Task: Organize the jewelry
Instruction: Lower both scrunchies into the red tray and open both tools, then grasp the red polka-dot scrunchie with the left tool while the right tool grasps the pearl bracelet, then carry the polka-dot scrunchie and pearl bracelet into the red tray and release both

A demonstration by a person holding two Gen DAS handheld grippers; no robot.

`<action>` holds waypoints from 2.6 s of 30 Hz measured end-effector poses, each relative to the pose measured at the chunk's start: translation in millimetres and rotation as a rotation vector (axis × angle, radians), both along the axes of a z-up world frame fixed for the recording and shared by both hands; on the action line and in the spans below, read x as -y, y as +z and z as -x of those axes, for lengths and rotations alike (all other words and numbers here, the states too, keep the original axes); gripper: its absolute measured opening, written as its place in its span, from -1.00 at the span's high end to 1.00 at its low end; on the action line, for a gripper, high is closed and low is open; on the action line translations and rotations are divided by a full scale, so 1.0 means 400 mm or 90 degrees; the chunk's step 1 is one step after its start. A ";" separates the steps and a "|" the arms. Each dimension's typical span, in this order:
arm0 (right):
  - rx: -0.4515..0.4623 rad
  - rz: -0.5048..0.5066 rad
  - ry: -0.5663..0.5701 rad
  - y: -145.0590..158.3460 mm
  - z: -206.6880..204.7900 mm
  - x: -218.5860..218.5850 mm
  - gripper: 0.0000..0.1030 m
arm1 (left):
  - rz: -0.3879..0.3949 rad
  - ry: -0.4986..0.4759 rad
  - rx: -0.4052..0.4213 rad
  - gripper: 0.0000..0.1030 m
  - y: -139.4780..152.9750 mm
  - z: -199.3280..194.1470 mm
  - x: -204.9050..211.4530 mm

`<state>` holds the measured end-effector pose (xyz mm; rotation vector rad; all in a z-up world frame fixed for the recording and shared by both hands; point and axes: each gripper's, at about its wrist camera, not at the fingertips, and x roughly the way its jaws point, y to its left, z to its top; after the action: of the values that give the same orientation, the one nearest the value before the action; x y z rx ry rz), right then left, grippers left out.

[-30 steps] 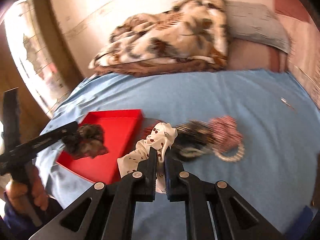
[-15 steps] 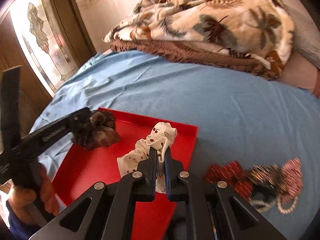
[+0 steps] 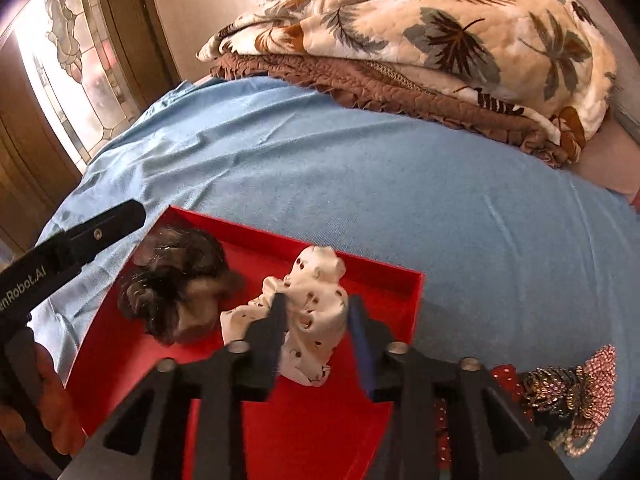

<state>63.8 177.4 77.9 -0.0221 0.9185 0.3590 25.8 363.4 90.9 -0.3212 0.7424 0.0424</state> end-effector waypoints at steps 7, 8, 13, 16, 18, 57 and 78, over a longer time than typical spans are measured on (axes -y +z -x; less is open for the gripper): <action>0.031 -0.023 -0.026 0.075 0.075 0.106 -0.02 | -0.012 0.019 0.010 -0.16 0.000 0.050 0.006; 0.034 -0.027 -0.035 0.084 0.091 0.139 -0.02 | -0.015 0.017 0.018 -0.16 0.007 0.063 0.017; 0.048 -0.038 -0.107 0.111 0.183 0.344 -0.12 | -0.037 -0.005 0.034 -0.16 0.043 0.116 0.083; 0.054 -0.026 -0.166 0.103 0.230 0.485 -0.18 | -0.029 -0.043 0.038 -0.16 0.069 0.151 0.142; 0.045 -0.022 -0.194 0.085 0.245 0.556 -0.18 | -0.039 -0.069 0.040 -0.17 0.086 0.170 0.195; 0.004 -0.062 -0.269 -0.081 0.270 0.759 0.79 | -0.086 -0.276 -0.133 0.86 -0.039 0.055 0.643; 0.098 -0.119 -0.211 0.094 0.495 0.644 0.79 | -0.081 -0.157 -0.026 0.85 0.117 0.312 0.387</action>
<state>-134.3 -80.4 115.3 0.2675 0.7181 0.1308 -99.2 208.6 137.7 -0.1057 0.8116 -0.1372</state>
